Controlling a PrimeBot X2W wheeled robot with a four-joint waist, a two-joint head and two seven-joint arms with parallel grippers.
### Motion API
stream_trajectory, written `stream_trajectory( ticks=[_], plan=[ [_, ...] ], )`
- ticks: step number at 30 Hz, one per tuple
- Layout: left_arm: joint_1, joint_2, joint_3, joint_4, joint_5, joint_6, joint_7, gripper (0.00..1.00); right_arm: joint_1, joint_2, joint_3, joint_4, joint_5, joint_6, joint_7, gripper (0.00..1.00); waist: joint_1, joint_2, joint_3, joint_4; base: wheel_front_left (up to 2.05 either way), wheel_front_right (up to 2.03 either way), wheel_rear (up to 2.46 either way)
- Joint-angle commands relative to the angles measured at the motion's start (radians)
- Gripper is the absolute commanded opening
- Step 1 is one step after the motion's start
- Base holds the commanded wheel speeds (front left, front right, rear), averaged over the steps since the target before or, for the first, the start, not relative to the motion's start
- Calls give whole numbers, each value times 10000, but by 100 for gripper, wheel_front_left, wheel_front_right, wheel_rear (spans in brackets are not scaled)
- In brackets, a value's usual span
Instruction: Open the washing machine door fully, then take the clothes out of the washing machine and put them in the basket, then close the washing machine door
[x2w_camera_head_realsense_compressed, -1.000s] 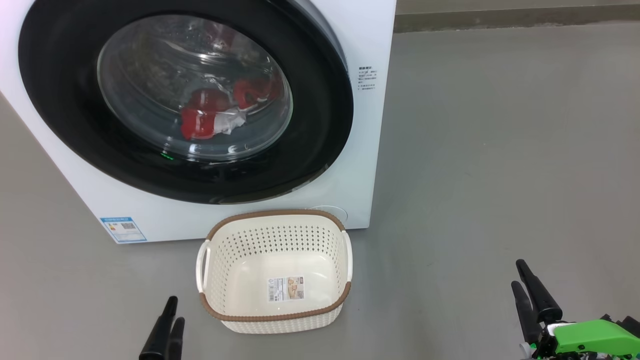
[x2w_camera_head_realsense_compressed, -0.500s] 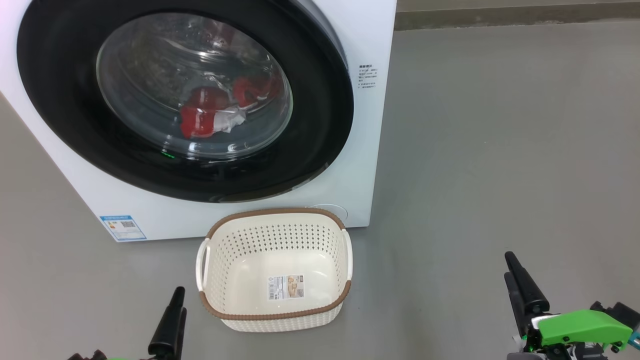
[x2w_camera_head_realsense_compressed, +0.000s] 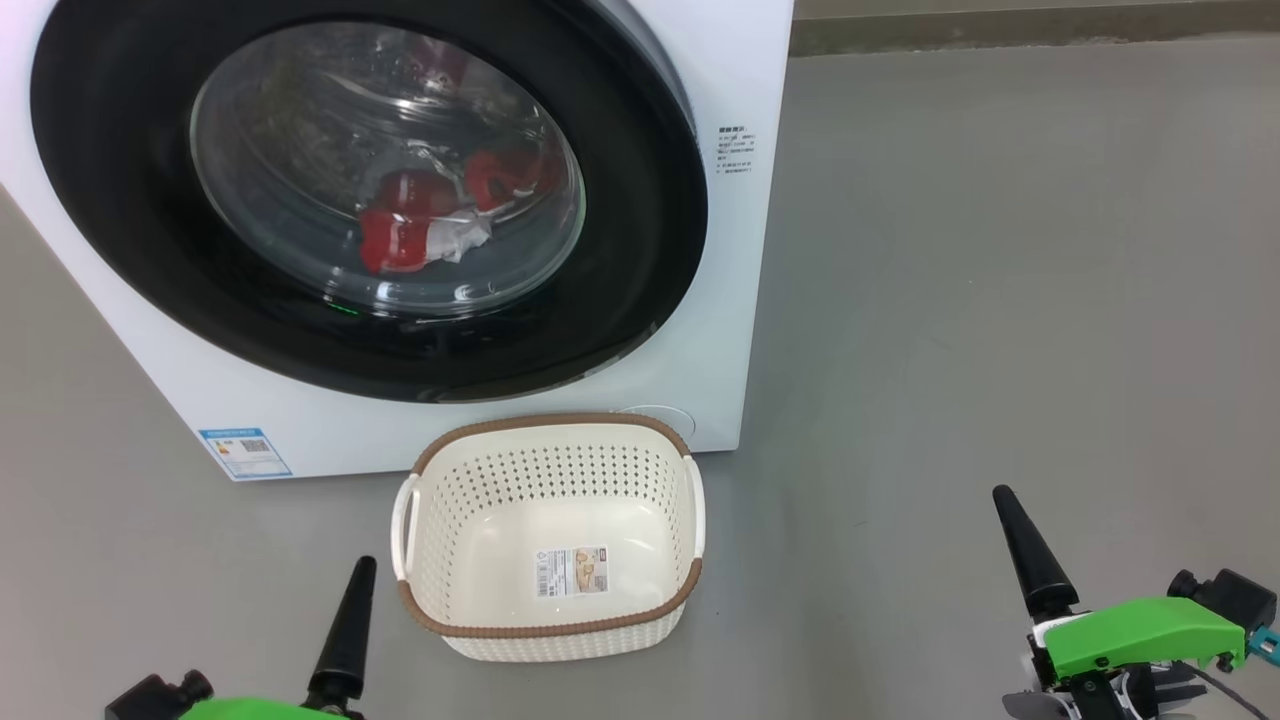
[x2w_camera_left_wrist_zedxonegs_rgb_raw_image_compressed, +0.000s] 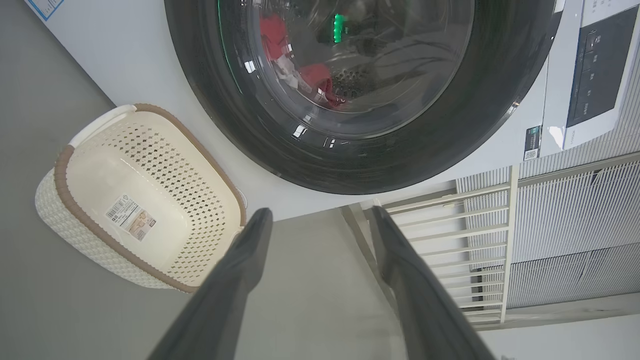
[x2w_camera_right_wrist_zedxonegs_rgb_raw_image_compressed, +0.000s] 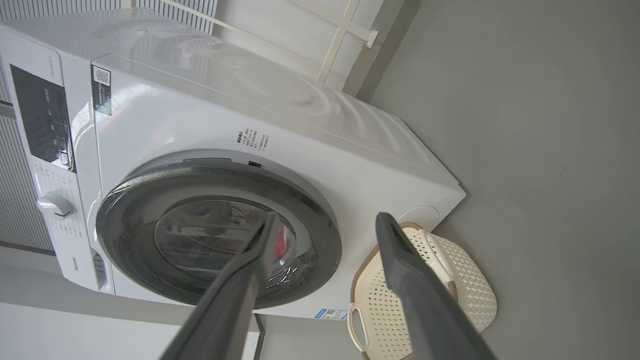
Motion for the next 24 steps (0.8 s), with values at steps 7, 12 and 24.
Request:
stream_trajectory(
  ticks=[7,12,24],
  plan=[
    [-627,104,68,-387,1445,35,-337,100,-747,-135,183,-260,-1770,-3,-330,100,-1,0,21,0,0,0,0],
    [-727,109,47,-498,2314,63,-485,100,-847,-145,287,-281,-2514,-3,-477,100,-1,0,38,0,0,0,0],
    [-910,111,25,-415,3774,72,-839,100,-1137,-170,430,-269,-4073,-4,-830,100,-1,0,17,17,0,0,0]
  ],
)
